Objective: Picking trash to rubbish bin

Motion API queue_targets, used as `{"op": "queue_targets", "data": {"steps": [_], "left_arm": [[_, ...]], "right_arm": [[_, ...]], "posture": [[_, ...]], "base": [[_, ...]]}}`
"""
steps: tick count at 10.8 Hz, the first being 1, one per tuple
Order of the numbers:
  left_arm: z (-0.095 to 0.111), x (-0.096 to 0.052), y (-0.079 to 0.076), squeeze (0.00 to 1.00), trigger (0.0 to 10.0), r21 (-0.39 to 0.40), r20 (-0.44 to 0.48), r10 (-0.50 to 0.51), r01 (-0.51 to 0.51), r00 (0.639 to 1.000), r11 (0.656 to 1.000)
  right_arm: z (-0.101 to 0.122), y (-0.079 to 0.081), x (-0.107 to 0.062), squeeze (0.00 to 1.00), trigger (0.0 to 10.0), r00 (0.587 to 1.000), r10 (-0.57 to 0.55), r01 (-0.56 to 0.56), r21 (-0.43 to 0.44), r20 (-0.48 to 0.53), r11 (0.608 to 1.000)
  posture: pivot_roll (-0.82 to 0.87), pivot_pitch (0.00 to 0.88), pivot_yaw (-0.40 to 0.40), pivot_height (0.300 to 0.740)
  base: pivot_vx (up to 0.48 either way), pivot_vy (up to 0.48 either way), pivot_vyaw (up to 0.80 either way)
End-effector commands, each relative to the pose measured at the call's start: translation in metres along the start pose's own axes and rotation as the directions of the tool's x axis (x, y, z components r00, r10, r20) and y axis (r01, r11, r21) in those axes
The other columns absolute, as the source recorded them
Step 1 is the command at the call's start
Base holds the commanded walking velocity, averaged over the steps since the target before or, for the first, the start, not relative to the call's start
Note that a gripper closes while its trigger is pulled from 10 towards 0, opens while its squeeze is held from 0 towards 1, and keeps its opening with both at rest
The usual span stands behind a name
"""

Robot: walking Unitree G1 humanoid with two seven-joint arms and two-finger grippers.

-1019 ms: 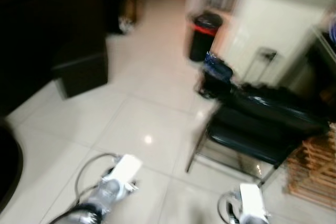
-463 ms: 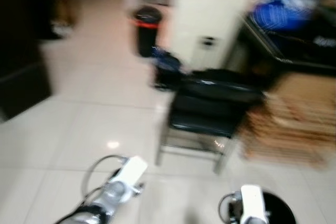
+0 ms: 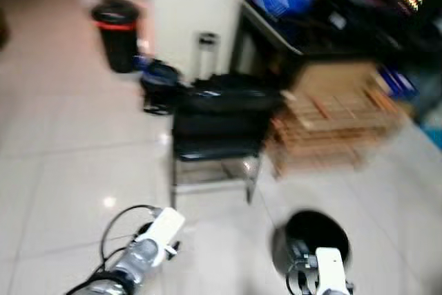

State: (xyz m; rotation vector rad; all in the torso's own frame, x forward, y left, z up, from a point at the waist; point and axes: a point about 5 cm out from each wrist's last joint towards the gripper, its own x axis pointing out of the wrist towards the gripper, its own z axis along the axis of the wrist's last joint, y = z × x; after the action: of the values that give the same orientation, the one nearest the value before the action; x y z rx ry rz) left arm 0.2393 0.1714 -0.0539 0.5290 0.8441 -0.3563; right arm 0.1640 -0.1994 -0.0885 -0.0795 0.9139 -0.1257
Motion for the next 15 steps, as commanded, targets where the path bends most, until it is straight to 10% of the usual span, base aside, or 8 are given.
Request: {"op": "queue_targets", "data": {"steps": [1,9,15], "left_arm": [[0.01,0.002,-0.012,0.0,10.0,0.008,0.028,-0.032,0.032,0.999,0.999],[-0.003,0.002,-0.019,0.0,10.0,-0.052,-0.122,-0.151,0.145,0.981,0.988],[0.003,0.003,-0.016,0.0,10.0,-0.088,-0.06,-0.059,0.053,0.996,0.995]], "right_arm": [[-0.001,-0.009,-0.001,0.0,10.0,1.0,-0.027,0.027,-0.009,0.002,1.0],[-0.002,-0.009,-0.001,0.0,10.0,1.0,-0.028,0.028,-0.009,-0.003,1.0],[-0.002,-0.011,0.0,0.0,10.0,0.999,-0.029,0.029,-0.02,-0.013,0.999]], "posture": [[0.17,0.01,-0.087,0.74],[0.17,0.01,-0.085,0.74],[0.18,0.012,-0.096,0.74]], "base": [[0.0,0.0,-0.8],[0.0,0.0,-0.8],[0.0,0.0,-0.65]]}}
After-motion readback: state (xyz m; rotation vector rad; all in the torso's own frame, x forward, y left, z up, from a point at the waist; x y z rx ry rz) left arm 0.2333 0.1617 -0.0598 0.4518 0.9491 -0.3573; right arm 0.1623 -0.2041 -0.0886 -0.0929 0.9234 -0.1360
